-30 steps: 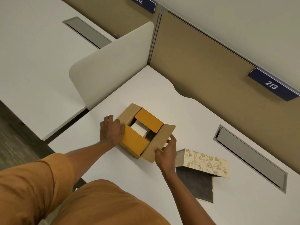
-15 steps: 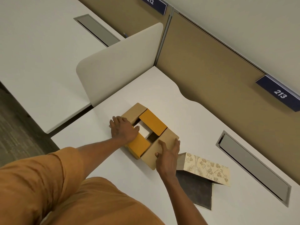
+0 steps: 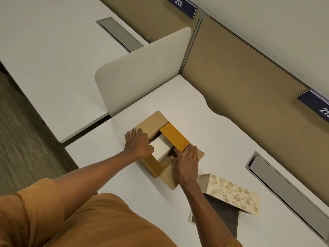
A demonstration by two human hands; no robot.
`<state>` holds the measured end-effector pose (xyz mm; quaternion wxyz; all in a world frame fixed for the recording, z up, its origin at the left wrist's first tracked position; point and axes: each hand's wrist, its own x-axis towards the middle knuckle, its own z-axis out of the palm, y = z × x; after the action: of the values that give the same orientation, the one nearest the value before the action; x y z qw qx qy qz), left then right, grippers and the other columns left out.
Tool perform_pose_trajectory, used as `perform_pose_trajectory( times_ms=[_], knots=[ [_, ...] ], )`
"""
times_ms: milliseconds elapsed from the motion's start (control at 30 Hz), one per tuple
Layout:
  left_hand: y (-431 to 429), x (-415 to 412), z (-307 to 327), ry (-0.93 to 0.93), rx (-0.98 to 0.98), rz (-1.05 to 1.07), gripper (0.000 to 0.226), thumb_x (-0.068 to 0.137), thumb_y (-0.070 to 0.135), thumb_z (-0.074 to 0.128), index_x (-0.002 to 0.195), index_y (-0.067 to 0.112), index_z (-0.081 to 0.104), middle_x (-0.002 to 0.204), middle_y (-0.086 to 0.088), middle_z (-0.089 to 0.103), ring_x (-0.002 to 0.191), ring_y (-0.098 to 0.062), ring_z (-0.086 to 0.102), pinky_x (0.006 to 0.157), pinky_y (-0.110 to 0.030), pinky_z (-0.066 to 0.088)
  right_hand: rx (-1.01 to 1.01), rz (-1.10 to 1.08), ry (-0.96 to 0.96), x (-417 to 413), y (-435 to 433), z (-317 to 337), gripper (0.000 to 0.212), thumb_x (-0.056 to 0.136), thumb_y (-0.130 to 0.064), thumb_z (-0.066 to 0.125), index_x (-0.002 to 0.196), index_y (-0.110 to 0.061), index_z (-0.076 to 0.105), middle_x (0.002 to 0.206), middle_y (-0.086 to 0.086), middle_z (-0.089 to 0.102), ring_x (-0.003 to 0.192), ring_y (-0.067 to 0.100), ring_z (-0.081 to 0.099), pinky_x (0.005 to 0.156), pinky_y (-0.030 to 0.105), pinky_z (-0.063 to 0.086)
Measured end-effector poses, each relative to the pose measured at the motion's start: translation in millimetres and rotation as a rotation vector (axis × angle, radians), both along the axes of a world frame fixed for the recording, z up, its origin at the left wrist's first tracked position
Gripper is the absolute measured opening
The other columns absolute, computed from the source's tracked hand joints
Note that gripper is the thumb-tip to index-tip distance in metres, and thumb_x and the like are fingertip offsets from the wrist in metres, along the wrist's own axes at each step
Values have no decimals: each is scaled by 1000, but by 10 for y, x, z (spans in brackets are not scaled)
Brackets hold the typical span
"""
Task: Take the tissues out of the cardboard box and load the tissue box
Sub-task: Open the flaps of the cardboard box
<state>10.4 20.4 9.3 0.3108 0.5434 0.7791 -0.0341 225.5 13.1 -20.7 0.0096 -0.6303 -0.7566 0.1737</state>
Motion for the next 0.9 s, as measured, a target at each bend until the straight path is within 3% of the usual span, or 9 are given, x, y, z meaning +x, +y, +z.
perform_pose_trajectory(
  times_ms=[167,267,367,633,900],
  knots=[
    [-119,-89,17,67,-79,-215,60,99,29,60,154,8,45,181,-15,4,167,-38,-4,134,-57,-2,10,-21,90,-13,49,92,52,104,-39,69,150,-18,60,160,23,43,153,44,37,119,62,45],
    [-209,-108,-30,119,-115,-317,77,102,45,62,162,7,32,180,-18,-7,167,-40,-11,133,-59,-5,-5,-49,125,-2,137,184,55,103,-37,70,151,-15,55,159,20,42,149,40,40,110,59,53],
    [-274,-115,-73,188,-119,-391,94,98,57,65,164,7,22,179,-20,-11,166,-43,-12,133,-62,-6,-25,-95,142,7,250,262,61,105,-36,67,158,-15,45,168,19,33,156,38,32,111,58,53],
    [-404,-53,-197,312,-74,-434,122,92,63,71,167,2,-3,179,-23,-12,166,-44,-8,133,-60,-4,-13,-127,114,43,632,232,63,104,-37,65,160,-16,43,174,24,19,158,43,26,109,61,54],
    [-408,-54,-286,389,-17,-468,125,89,68,72,167,0,2,178,-26,-1,165,-48,-2,134,-63,-2,-49,-30,-40,132,829,77,72,109,-54,51,168,-18,32,182,23,-3,168,43,-1,128,60,27]
  ],
)
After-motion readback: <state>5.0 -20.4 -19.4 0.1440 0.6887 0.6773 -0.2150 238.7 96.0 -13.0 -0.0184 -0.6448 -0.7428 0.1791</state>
